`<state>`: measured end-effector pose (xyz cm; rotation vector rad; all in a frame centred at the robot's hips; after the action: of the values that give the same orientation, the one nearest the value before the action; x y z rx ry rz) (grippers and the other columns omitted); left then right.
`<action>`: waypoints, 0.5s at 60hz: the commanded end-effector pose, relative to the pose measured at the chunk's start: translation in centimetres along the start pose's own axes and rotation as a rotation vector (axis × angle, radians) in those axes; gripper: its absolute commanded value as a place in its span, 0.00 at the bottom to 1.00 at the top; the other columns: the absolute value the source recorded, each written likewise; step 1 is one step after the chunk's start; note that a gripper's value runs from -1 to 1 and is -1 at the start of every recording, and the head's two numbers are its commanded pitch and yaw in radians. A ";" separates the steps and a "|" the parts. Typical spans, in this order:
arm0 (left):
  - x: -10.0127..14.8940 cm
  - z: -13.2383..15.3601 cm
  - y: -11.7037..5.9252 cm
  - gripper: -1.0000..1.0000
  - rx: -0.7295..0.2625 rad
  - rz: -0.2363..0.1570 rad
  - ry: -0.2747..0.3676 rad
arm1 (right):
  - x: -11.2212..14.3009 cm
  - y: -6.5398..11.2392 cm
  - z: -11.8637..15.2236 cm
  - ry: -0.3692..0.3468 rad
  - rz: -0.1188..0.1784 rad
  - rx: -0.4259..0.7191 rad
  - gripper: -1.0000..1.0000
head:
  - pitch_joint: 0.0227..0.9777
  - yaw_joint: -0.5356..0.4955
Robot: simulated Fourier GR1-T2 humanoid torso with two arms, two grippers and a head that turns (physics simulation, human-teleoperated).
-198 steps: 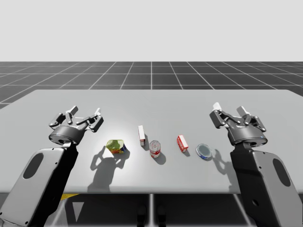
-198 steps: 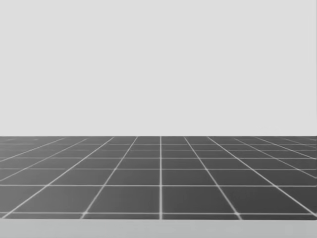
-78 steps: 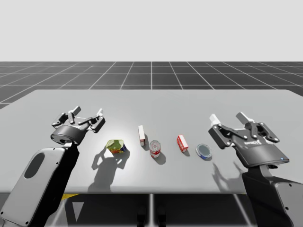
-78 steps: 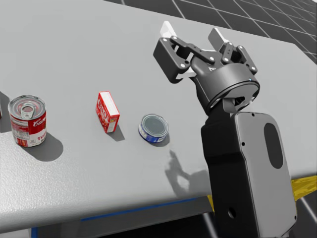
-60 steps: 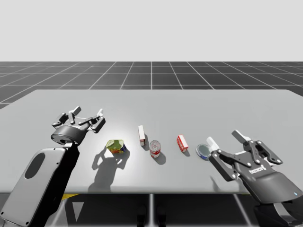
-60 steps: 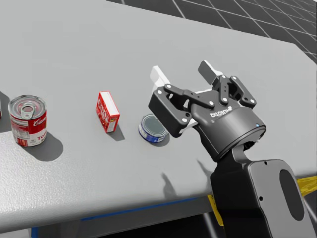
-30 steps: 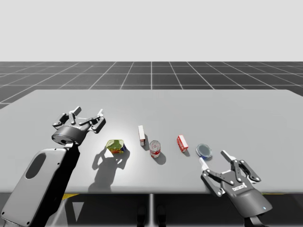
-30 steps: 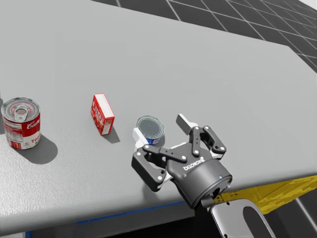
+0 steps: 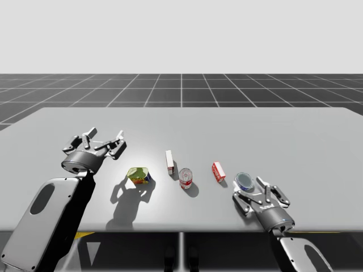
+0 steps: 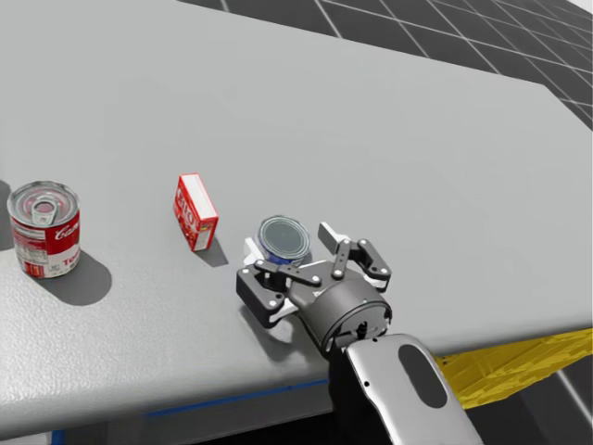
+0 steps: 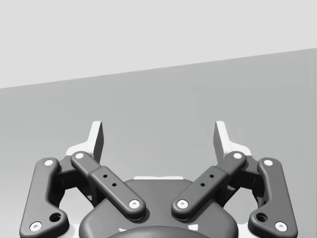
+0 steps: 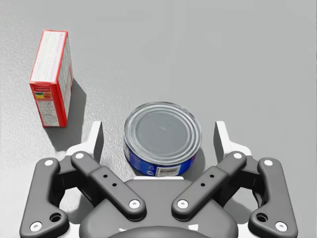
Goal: Lift the tuna fish can off the table.
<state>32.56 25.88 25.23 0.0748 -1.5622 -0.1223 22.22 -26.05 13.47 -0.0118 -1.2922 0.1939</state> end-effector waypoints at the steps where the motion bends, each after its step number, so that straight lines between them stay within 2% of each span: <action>1: 0.0 0.0 0.0 0.00 0.002 0.003 0.000 | -0.4 -0.4 -1.8 0.041 -0.005 -0.019 0.00 | 0.90 0.07; 4: 0.0 0.0 0.1 0.00 0.003 0.003 0.000 | -0.3 -0.4 -2.0 0.052 -0.006 -0.012 0.00 | 0.90 0.07; 14: 0.0 0.0 0.1 0.00 0.000 0.006 0.002 | -0.4 -0.1 -2.9 0.120 -0.062 0.014 0.00 | 0.90 0.07; 18: 0.0 0.0 0.1 0.00 -0.001 0.007 0.002 | -0.6 -0.2 -2.9 0.152 -0.058 0.054 0.00 | 0.90 0.07; 19: 0.0 0.0 0.1 0.00 -0.002 0.007 0.002 | -0.8 -0.1 -2.9 0.159 -0.054 0.059 0.06 | 0.90 0.07; 20: 0.0 0.0 0.1 0.00 -0.002 0.007 0.002 | -0.8 0.0 -2.9 0.156 -0.044 0.057 0.16 | 0.90 0.07; 21: 0.0 0.0 0.1 0.00 -0.002 0.007 0.002 | -0.8 0.0 -2.8 0.144 -0.029 0.052 0.22 | 0.90 0.07; 22: 0.0 0.0 0.1 0.00 -0.002 0.007 0.002 | -0.9 0.0 -2.8 0.132 -0.022 0.044 0.40 | 0.90 0.07; 23: 0.0 0.0 0.0 0.00 -0.003 0.007 0.003 | -0.9 0.0 -2.8 0.137 -0.034 0.042 0.86 | 0.90 0.07; 25: 0.0 0.0 0.0 0.00 -0.004 0.006 0.003 | -0.9 -0.1 -2.8 0.145 -0.043 0.049 0.95 | 0.89 0.07; 30: 0.0 0.0 0.0 0.00 -0.005 0.007 0.005 | -1.0 -0.2 -2.7 0.165 -0.055 0.043 0.97 | 0.89 0.06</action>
<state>32.55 25.93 25.24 0.0684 -1.5591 -0.1193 25.09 -26.01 12.98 0.0162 -1.1897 0.1635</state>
